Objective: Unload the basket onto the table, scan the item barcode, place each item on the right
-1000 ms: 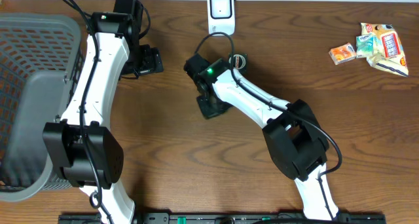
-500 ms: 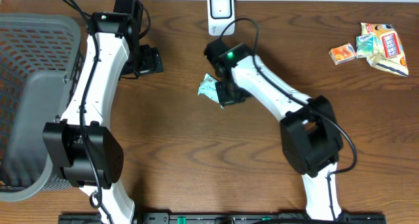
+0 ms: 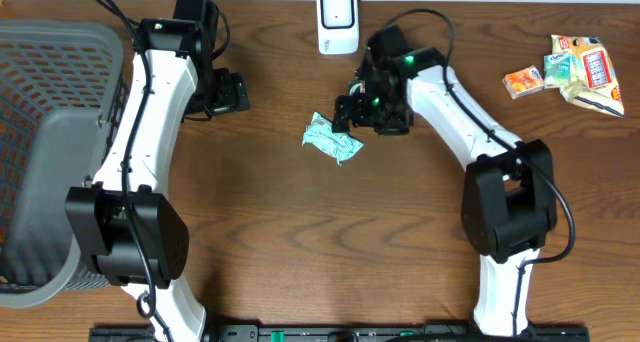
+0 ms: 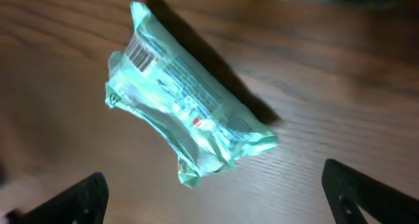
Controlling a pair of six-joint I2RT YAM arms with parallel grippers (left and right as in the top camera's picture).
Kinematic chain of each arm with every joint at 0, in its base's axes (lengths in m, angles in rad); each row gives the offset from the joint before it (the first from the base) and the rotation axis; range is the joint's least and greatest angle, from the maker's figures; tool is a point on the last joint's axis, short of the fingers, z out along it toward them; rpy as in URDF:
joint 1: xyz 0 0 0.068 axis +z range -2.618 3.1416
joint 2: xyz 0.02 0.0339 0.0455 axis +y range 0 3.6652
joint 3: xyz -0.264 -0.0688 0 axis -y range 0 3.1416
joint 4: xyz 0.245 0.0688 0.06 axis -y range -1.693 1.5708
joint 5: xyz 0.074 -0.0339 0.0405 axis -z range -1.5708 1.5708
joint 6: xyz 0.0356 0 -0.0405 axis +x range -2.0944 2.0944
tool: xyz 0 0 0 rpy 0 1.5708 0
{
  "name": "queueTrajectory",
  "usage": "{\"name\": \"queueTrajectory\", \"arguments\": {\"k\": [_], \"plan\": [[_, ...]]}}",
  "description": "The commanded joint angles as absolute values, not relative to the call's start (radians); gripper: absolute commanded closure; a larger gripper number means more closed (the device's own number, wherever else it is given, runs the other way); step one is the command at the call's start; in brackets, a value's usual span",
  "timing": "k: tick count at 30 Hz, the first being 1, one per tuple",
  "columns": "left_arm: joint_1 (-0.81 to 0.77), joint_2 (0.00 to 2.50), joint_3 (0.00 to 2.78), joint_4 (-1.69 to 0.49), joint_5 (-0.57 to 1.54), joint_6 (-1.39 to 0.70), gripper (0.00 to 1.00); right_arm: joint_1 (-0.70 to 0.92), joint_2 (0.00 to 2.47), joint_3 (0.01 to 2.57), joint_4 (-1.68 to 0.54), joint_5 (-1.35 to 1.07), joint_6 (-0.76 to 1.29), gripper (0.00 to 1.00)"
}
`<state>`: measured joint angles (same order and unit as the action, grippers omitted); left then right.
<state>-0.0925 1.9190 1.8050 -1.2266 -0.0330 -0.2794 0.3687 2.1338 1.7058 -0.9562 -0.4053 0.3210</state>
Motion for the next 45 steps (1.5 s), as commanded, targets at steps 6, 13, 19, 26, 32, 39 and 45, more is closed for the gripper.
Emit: {"name": "queueTrajectory", "arguments": {"k": [6,13,19,26,32,39,45], "plan": [[-0.090,1.917,1.795,-1.230,-0.046,-0.263,0.02,0.372,2.117,1.478,-0.763,-0.560,0.698,0.11],[-0.090,1.917,1.795,-1.230,-0.046,-0.263,0.02,0.370,2.117,1.401,-0.631,-0.560,0.832,0.13],[-0.090,1.917,1.795,-1.230,-0.046,-0.263,0.02,0.376,2.117,1.383,-0.538,-0.551,0.898,0.18],[-0.090,1.917,1.795,-1.230,-0.046,-0.263,0.02,0.373,2.117,1.372,-0.532,-0.481,0.905,0.41],[-0.090,1.917,1.795,-1.230,-0.046,-0.263,0.02,0.393,2.117,1.312,-0.448,-0.461,0.900,0.57],[-0.090,1.917,1.795,-1.230,-0.046,-0.263,0.02,0.383,2.116,1.288,-0.425,-0.487,0.819,0.87],[-0.090,1.917,1.795,-1.230,-0.046,-0.263,0.02,0.336,2.087,1.288,-0.398,-0.660,0.692,0.99]]}}
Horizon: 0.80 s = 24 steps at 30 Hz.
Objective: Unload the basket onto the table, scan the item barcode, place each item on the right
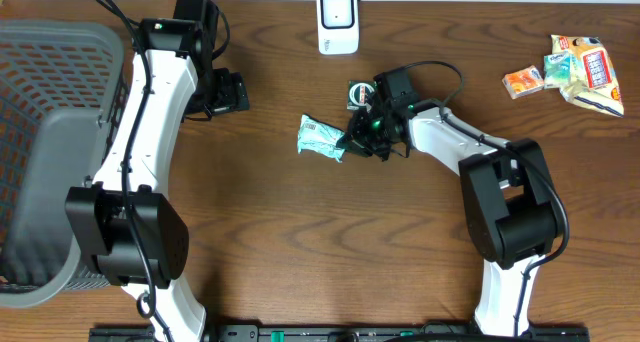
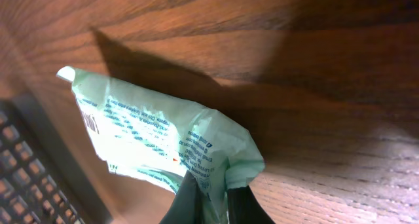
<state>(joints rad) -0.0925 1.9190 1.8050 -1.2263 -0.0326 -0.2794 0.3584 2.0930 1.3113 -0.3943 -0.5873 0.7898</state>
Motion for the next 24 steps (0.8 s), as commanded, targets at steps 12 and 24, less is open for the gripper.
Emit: {"name": "queueTrajectory", "arguments": {"k": [12,24], "plan": [[-0.090,1.917,1.795,-1.230,-0.046,-0.263,0.02,0.181,1.829,1.288,-0.255,-0.930,0.285,0.99],[-0.090,1.917,1.795,-1.230,-0.046,-0.263,0.02,0.131,1.692,1.288,-0.003,-1.024,0.318,0.99]]}}
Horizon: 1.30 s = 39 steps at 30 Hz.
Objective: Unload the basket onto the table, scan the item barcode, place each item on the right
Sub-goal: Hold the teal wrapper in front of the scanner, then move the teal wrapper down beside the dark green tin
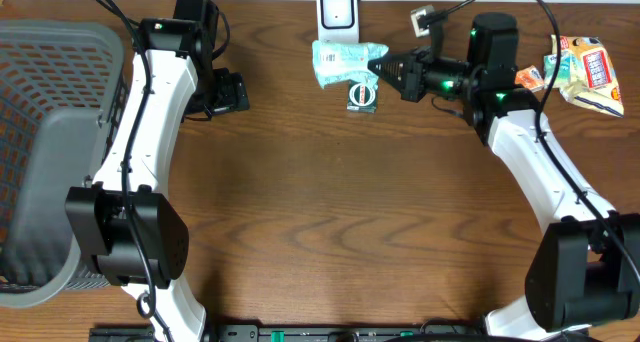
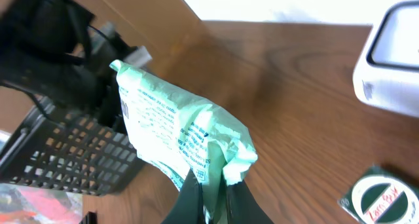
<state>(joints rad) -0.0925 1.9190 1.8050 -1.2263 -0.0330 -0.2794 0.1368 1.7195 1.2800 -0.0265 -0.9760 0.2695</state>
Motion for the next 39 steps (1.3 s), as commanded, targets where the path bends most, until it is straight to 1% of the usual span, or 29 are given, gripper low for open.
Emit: {"name": "queueTrajectory", "arguments": {"k": [1,7,22,27,33,36,39], "plan": [[-0.090,1.917,1.795,-1.230,-0.046,-0.263,0.02,0.131,1.692,1.288,0.006,-1.024,0.332,0.99],[-0.090,1.917,1.795,-1.230,-0.046,-0.263,0.02,0.131,1.692,1.288,0.007,-1.024,0.373,0.99],[-0.090,1.917,1.795,-1.230,-0.046,-0.263,0.02,0.133,1.692,1.288,-0.027,-1.023,0.374,0.99],[-0.090,1.917,1.795,-1.230,-0.046,-0.263,0.02,0.133,1.692,1.288,-0.079,-0.958,0.374,0.99],[-0.090,1.917,1.795,-1.229,-0.046,-0.263,0.02,0.133,1.692,1.288,-0.109,-0.944,0.373,0.99],[-0.090,1.917,1.795,-1.230,-0.046,-0.263,0.02,0.133,1.693,1.288,-0.147,-0.874,0.373,0.99],[-0.090,1.917,1.795,-1.230,-0.046,-0.263,0.02,0.142,1.693,1.288,-0.240,-0.686,0.373,0.99]]}}
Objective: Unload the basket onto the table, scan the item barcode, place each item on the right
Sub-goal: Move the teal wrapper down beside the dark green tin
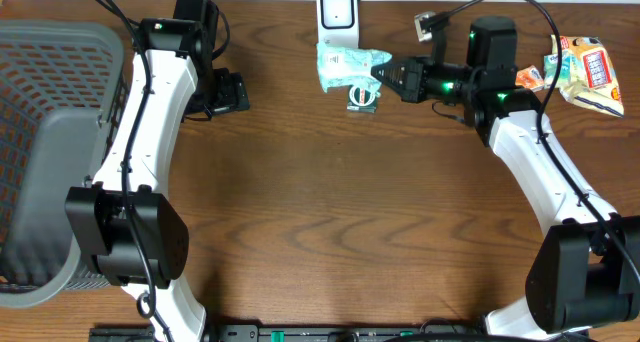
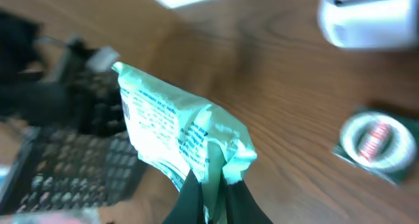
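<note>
A pale green snack packet hangs above the table just below the white barcode scanner at the back edge. My right gripper is shut on the packet's right end. In the right wrist view the packet fills the middle, pinched between the dark fingertips, with the scanner blurred at the top right. My left gripper rests at the back left, away from the packet; whether it is open or shut does not show.
A small dark green round-labelled item lies on the table under the packet. A grey mesh basket stands at the left. Several snack packs lie at the back right corner.
My right gripper has shifted the packet slightly to the right and down in front of the scanner. The wrist view has turned, with the scanner now higher. The left arm has not moved.
My right gripper was open above the packet lying mid-table. Then it was shut on the packet's end on the table. Then it held the packet up beside the scanner at the back, and now holds it just below the scanner.
</note>
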Controlling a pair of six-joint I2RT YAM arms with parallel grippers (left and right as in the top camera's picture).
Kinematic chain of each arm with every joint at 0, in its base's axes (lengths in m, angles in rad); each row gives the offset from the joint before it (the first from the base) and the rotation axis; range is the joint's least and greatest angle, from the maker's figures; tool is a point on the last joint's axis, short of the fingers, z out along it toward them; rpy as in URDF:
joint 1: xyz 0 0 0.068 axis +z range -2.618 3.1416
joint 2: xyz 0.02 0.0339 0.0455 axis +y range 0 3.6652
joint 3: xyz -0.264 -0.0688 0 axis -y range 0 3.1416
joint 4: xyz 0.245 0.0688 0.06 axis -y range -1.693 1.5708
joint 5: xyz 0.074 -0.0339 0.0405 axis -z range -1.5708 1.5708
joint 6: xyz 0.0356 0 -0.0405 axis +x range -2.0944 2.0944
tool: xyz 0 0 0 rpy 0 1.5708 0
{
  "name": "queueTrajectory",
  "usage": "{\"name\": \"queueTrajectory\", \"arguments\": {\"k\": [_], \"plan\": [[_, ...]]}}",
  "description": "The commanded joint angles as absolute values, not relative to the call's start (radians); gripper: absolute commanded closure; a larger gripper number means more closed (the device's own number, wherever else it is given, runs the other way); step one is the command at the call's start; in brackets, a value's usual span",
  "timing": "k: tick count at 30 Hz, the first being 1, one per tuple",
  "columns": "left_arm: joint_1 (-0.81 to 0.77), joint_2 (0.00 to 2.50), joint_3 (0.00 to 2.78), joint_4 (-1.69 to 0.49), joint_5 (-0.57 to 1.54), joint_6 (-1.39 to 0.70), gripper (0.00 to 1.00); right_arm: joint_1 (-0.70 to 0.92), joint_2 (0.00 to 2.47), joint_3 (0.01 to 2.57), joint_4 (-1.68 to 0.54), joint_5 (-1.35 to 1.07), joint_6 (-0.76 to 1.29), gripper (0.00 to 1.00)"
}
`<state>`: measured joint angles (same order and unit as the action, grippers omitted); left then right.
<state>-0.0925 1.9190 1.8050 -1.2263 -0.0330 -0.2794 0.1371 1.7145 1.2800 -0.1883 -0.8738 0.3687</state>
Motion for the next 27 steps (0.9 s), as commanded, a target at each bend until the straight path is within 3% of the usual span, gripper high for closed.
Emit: {"name": "queueTrajectory", "arguments": {"k": [1,7,14,19,27], "plan": [[-0.090,1.917,1.795,-1.230,-0.046,-0.263,0.02,0.148,1.692,1.288,-0.288,-0.589,0.373,0.99],[-0.090,1.917,1.795,-1.230,-0.046,-0.263,0.02,0.207,1.693,1.288,-0.513,0.006,0.373,0.99],[-0.090,1.917,1.795,-1.230,-0.046,-0.263,0.02,0.288,1.693,1.288,-0.621,0.449,0.341,0.99],[-0.090,1.917,1.795,-1.230,-0.046,-0.263,0.02,0.353,1.699,1.288,-0.733,0.601,0.320,0.99],[-0.090,1.917,1.795,-1.230,-0.046,-0.263,0.02,0.422,1.748,1.288,-0.795,0.631,0.273,0.99]]}}
